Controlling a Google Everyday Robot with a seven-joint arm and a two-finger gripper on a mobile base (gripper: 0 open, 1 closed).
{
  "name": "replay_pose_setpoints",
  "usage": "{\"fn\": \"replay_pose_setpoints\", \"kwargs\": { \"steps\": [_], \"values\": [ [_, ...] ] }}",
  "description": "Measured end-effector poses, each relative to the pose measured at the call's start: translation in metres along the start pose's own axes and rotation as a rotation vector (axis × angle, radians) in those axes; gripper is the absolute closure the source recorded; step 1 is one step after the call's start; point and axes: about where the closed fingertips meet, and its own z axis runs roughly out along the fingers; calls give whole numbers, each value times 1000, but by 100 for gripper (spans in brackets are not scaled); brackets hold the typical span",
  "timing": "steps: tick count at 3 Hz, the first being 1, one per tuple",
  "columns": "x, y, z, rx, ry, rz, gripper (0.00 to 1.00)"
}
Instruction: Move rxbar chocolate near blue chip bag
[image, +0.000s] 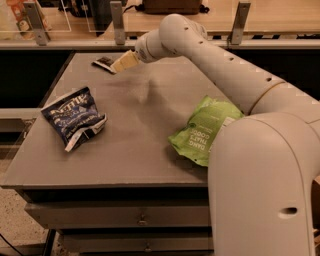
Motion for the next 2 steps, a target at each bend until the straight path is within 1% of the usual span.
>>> {"fn": "replay_pose_setpoints", "kwargs": {
  "steps": [1,2],
  "values": [
    [1,6,22,-24,7,11,0],
    [-1,16,41,-58,7,9,0]
  ]
}}
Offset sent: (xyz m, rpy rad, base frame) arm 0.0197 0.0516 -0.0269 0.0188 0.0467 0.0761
